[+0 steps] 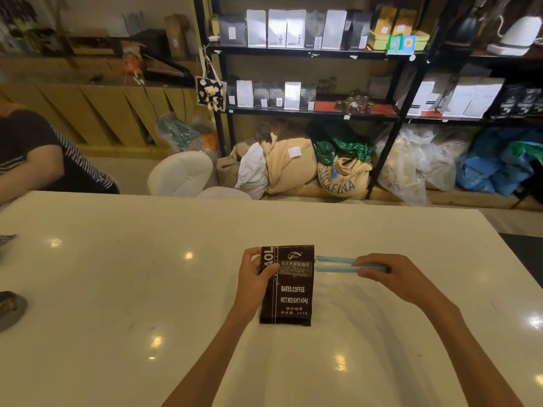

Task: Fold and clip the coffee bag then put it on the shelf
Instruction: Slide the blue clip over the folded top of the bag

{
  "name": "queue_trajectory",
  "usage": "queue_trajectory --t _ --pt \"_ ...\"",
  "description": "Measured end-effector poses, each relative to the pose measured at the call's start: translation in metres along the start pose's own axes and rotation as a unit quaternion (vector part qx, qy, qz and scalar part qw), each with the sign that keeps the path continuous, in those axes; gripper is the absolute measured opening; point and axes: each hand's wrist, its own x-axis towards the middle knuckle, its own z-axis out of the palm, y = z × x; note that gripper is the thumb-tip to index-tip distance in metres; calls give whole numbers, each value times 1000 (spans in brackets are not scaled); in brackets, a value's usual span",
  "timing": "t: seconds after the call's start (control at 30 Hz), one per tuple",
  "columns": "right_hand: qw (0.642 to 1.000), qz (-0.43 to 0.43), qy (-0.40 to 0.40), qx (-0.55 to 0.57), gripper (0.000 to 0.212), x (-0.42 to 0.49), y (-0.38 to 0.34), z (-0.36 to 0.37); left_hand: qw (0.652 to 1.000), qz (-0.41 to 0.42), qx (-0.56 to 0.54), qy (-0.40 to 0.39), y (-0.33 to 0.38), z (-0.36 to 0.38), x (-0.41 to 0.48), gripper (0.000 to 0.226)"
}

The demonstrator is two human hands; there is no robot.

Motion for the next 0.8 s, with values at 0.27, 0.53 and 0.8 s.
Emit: queue_trajectory --t 0.27,0.53,0.8 --pt "998 18 -5 58 18 2 -1 4 1000 -8 7 -14 2 2 -1 26" --pt "989 22 -44 137 36 17 -26 56 998 -33 -7 -46 -6 24 -9 36" --pt "985 36 -7 166 40 23 -28 79 998 -57 -29 -17 -10 26 -8 49"
